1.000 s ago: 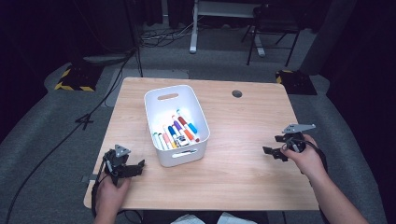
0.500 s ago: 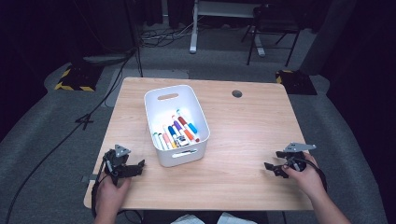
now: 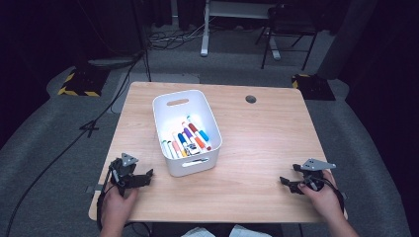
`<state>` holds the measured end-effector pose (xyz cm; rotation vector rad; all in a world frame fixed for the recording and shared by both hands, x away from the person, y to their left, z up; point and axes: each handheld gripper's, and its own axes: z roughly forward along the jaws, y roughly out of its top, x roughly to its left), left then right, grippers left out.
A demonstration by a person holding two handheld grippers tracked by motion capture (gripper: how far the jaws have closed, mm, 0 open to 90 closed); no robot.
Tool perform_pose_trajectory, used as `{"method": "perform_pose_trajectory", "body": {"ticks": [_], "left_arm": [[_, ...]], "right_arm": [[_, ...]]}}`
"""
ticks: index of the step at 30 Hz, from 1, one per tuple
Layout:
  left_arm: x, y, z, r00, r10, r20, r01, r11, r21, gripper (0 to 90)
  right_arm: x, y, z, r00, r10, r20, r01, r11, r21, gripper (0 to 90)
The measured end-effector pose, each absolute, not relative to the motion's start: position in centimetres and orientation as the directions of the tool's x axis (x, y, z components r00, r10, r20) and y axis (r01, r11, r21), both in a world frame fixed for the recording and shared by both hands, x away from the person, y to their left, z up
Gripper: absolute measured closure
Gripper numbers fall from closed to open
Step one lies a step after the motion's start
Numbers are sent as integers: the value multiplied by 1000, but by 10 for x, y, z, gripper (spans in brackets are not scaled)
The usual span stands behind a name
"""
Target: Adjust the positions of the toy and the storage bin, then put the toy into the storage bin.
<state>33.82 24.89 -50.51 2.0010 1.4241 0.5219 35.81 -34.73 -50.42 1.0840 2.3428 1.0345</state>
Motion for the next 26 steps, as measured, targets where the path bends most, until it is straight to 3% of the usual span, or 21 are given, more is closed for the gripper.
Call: {"method": "perform_pose_trajectory", "body": {"ticks": [26], "left_arm": [[338, 249, -505, 343, 938, -40, 696, -226, 682, 120]], "right_arm": [[357, -346, -504, -631, 776, -6, 512, 423, 748, 198]]}}
